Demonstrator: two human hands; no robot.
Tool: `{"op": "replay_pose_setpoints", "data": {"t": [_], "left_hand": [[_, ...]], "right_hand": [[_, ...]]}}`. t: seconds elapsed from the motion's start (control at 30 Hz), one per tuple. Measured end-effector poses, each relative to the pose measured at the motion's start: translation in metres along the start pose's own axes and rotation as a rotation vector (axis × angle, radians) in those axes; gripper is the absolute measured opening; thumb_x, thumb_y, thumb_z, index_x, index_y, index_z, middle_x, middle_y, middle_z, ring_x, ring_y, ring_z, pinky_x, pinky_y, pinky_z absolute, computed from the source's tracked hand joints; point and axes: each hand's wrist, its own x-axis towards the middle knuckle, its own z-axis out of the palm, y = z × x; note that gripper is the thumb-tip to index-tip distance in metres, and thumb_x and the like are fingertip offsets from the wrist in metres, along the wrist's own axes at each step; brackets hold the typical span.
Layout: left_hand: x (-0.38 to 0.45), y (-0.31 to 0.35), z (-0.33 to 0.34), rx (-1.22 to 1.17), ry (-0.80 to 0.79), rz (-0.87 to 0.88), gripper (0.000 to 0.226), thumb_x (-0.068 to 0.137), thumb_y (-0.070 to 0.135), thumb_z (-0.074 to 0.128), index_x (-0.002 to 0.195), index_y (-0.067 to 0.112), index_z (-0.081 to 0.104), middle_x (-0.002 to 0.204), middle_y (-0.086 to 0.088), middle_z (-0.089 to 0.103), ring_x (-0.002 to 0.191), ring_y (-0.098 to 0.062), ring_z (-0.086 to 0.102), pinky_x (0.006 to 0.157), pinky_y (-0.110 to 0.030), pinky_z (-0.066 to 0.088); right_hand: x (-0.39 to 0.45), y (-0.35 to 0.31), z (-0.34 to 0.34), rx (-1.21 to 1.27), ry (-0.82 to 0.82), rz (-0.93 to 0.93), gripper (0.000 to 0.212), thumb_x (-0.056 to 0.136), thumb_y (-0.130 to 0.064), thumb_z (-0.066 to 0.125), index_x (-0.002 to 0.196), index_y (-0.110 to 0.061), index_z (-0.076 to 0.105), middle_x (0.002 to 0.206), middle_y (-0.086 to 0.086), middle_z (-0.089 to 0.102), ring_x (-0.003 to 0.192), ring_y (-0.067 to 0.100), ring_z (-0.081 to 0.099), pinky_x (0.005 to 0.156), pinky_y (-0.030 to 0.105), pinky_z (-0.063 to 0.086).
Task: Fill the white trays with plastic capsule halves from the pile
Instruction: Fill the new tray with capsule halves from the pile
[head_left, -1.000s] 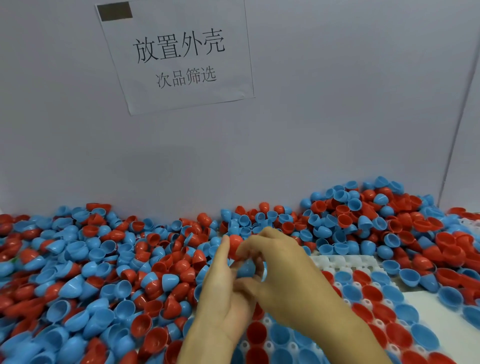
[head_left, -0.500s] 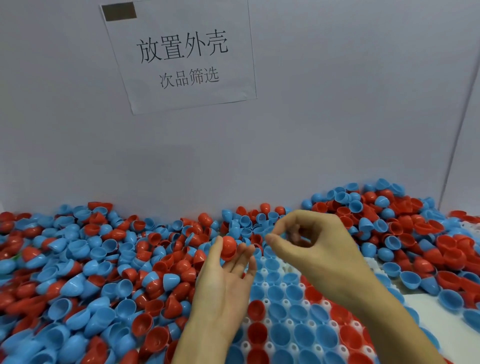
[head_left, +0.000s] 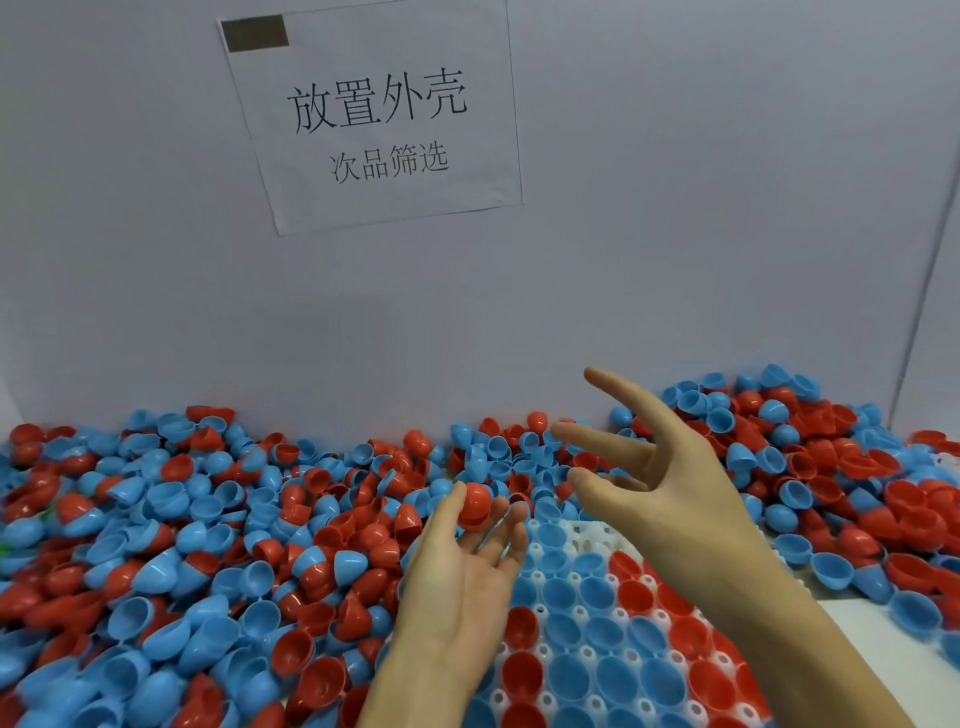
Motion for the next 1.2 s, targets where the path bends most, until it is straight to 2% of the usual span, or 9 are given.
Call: {"op": "replay_pose_setpoints", "data": {"t": [0.1, 0.23, 0.33, 0.43, 0.6, 0.73, 0.83, 1.03, 1.2], "left_hand": [[-0.002, 0.001, 0.001, 0.014, -0.05, -0.008, 0.027, 0.078, 0.026, 0.071, 0.09, 0.002, 0.067, 0.084, -0.015, 0.069, 0.068, -0.021, 0.071, 0.067, -0.032, 0.057], [-0.005, -0.001, 0.003, 0.118, -0.101, -0.006, 0.043, 0.077, 0.044, 0.072, 0.101, 0.01, 0.066, 0.075, -0.013, 0.067, 0.06, -0.02, 0.065, 0.055, -0.03, 0.056], [-0.006, -0.005, 0.003, 0.268, -0.159, 0.029, 0.06, 0.073, 0.055, 0.072, 0.112, 0.009, 0.071, 0.066, -0.01, 0.062, 0.055, -0.018, 0.06, 0.05, -0.029, 0.054], [-0.007, -0.009, 0.003, 0.43, -0.266, 0.085, 0.053, 0.07, 0.06, 0.071, 0.097, 0.016, 0.08, 0.06, -0.004, 0.059, 0.05, -0.012, 0.056, 0.05, -0.026, 0.05], [-0.007, -0.008, -0.001, 0.499, -0.371, 0.094, 0.047, 0.069, 0.057, 0.073, 0.092, 0.016, 0.079, 0.065, -0.011, 0.06, 0.058, -0.019, 0.06, 0.058, -0.028, 0.054], [-0.005, -0.008, -0.003, 0.555, -0.385, 0.109, 0.059, 0.071, 0.051, 0.076, 0.11, 0.008, 0.07, 0.082, -0.014, 0.07, 0.069, -0.02, 0.067, 0.062, -0.027, 0.054], [-0.002, -0.008, -0.003, 0.558, -0.342, 0.138, 0.05, 0.069, 0.05, 0.077, 0.1, 0.012, 0.072, 0.088, -0.017, 0.073, 0.069, -0.024, 0.069, 0.061, -0.027, 0.055], [0.001, -0.009, -0.003, 0.656, -0.322, 0.235, 0.048, 0.07, 0.055, 0.074, 0.102, 0.019, 0.07, 0.095, -0.013, 0.077, 0.076, -0.025, 0.073, 0.066, -0.029, 0.055], [0.001, -0.01, -0.003, 0.772, -0.364, 0.263, 0.04, 0.08, 0.055, 0.066, 0.105, 0.024, 0.069, 0.095, -0.006, 0.077, 0.082, -0.025, 0.075, 0.07, -0.027, 0.057]], "right_hand": [[0.001, 0.005, 0.0, -0.06, 0.021, 0.041, 0.056, 0.088, -0.012, 0.069, 0.123, -0.053, 0.054, 0.104, -0.024, 0.072, 0.089, 0.006, 0.071, 0.068, 0.014, 0.056], [0.003, 0.008, 0.003, -0.227, -0.053, 0.03, 0.036, 0.088, -0.019, 0.072, 0.107, -0.049, 0.064, 0.096, -0.023, 0.07, 0.093, -0.008, 0.064, 0.079, 0.016, 0.054], [0.001, 0.009, 0.008, -0.308, -0.167, 0.036, 0.038, 0.079, -0.037, 0.08, 0.108, -0.055, 0.063, 0.102, -0.026, 0.065, 0.098, -0.01, 0.059, 0.083, 0.02, 0.051], [0.001, 0.012, 0.013, -0.364, -0.153, -0.004, 0.036, 0.076, -0.04, 0.081, 0.104, -0.054, 0.064, 0.101, -0.025, 0.065, 0.097, -0.01, 0.058, 0.081, 0.017, 0.05], [0.005, 0.014, 0.01, -0.303, -0.019, -0.067, 0.012, 0.089, -0.035, 0.069, 0.1, -0.039, 0.072, 0.086, -0.023, 0.071, 0.087, -0.007, 0.064, 0.075, 0.008, 0.049], [0.006, 0.015, 0.013, -0.239, 0.083, -0.054, 0.013, 0.089, -0.033, 0.069, 0.095, -0.041, 0.061, 0.07, -0.011, 0.069, 0.072, -0.003, 0.065, 0.066, 0.008, 0.049], [0.007, 0.017, 0.016, -0.323, 0.191, -0.086, 0.019, 0.085, -0.025, 0.076, 0.082, -0.034, 0.059, 0.061, -0.007, 0.06, 0.067, 0.001, 0.06, 0.063, 0.009, 0.047], [0.002, 0.015, 0.018, -0.464, 0.01, -0.083, 0.005, 0.087, -0.033, 0.074, 0.092, -0.032, 0.076, 0.071, -0.023, 0.065, 0.081, -0.012, 0.059, 0.064, 0.009, 0.048], [0.003, 0.012, 0.018, -0.636, 0.05, -0.084, 0.009, 0.085, -0.035, 0.076, 0.094, -0.033, 0.077, 0.072, -0.025, 0.058, 0.067, -0.004, 0.057, 0.069, 0.021, 0.054]]}}
